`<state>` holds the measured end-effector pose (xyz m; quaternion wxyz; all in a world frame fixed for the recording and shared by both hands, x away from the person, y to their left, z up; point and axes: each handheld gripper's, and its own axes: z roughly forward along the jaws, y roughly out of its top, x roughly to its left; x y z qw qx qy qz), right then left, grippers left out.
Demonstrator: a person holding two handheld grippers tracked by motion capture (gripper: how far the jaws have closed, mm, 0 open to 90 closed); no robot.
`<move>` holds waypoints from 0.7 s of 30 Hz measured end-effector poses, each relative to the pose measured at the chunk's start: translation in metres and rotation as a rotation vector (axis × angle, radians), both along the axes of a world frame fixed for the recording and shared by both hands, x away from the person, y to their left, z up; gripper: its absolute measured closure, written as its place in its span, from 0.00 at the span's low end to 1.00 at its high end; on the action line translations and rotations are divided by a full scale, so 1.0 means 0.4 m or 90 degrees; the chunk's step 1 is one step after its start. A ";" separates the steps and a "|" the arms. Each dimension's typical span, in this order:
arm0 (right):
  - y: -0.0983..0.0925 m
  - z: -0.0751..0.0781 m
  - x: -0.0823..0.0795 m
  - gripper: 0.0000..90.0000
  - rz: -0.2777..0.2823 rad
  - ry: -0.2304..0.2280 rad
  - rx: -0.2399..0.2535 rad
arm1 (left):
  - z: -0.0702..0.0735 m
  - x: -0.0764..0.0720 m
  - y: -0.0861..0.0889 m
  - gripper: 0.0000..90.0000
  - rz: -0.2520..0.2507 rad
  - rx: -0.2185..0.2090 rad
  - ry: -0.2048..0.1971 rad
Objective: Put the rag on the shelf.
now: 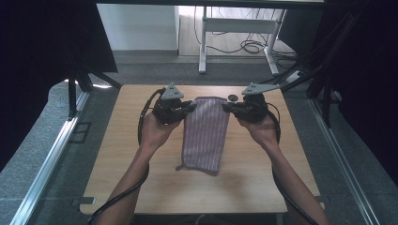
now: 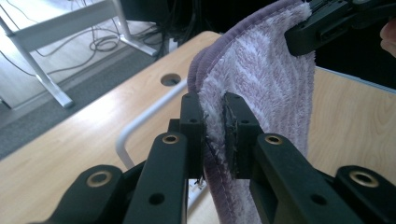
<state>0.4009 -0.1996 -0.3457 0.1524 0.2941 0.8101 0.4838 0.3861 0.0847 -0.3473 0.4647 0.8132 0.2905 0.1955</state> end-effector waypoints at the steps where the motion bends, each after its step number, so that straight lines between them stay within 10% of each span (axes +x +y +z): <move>1: 0.000 0.007 0.003 0.93 -0.001 -0.001 0.001 | 0.006 0.004 -0.001 0.88 0.002 0.000 -0.003; 21: 0.011 0.129 0.075 0.93 -0.032 -0.055 -0.005 | 0.106 0.066 -0.002 0.88 0.042 -0.012 -0.060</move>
